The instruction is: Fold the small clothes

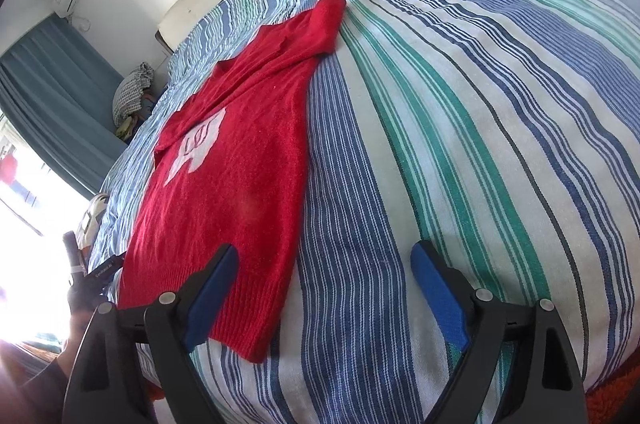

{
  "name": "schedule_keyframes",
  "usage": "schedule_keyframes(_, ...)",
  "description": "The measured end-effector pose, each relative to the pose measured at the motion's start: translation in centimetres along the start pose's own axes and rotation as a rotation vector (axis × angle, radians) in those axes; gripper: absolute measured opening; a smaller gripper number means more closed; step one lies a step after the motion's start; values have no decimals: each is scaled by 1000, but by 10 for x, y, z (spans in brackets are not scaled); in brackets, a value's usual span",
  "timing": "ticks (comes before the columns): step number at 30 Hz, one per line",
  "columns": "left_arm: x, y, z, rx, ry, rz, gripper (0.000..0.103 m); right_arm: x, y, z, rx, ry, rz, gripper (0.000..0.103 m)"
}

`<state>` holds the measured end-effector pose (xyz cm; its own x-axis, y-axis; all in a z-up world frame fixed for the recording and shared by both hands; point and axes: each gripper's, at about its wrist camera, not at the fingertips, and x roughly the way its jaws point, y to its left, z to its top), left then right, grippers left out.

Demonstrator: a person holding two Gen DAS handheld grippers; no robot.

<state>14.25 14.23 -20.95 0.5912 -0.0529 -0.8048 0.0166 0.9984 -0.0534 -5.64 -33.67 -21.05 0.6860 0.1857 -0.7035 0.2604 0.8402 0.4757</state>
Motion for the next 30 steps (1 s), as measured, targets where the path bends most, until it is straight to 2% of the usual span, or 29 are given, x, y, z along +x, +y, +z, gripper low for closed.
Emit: schedule_keyframes(30, 1, -2, -1, 17, 7, 9, 103, 1, 3, -2, -28, -1, -14, 90)
